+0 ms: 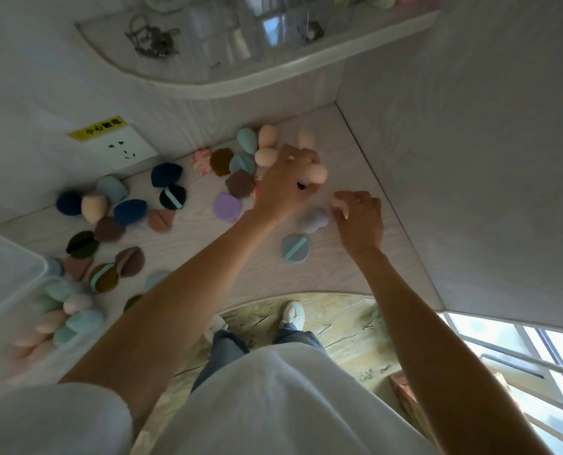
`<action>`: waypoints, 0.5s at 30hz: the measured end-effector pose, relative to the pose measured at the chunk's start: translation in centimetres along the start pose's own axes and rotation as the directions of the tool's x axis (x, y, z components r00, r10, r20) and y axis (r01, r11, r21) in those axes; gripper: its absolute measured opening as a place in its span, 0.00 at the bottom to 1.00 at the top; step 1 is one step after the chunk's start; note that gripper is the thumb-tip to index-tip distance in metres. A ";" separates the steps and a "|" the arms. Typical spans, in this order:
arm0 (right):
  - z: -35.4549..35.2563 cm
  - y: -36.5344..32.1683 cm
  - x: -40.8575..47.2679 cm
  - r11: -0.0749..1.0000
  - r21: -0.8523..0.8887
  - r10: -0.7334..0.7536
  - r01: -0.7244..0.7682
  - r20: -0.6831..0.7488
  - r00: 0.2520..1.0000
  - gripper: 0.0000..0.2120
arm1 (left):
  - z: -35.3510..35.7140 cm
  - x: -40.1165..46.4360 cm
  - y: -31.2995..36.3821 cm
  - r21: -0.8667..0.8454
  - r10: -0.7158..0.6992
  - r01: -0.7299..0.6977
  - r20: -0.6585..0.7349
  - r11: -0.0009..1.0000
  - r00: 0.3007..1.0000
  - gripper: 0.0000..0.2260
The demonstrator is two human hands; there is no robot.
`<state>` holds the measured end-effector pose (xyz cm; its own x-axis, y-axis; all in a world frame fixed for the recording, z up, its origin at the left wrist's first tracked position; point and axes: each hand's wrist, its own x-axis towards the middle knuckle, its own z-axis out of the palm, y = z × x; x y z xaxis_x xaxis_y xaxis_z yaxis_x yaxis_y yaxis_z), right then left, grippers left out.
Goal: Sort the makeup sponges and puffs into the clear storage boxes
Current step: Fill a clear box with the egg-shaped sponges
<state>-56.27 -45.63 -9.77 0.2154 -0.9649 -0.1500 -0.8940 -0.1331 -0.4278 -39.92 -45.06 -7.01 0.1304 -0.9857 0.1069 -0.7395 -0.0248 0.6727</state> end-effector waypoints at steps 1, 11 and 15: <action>-0.1 -0.1 -0.3 0.998 0.068 0.012 -0.010 -0.022 1.000 0.14 | -0.7 -1.2 0.1 -0.057 -0.015 0.012 -0.060 0.998 0.998 0.16; 2.1 -3.0 -4.4 0.982 0.188 0.068 -0.034 -0.178 0.982 0.17 | -7.1 -13.5 -4.3 -0.253 -0.249 0.225 -0.064 0.941 0.967 0.19; 1.1 -3.6 -4.6 0.985 0.140 -0.053 0.097 -0.288 0.956 0.16 | -8.1 -15.3 -6.5 -0.263 -0.283 0.265 -0.030 0.928 0.959 0.22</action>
<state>-53.59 -40.46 -8.55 0.1405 -0.9806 0.1364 -0.8048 -0.1934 -0.5611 -31.80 -28.48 -7.06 0.3541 -0.9329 -0.0656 -0.4777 -0.2408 0.8449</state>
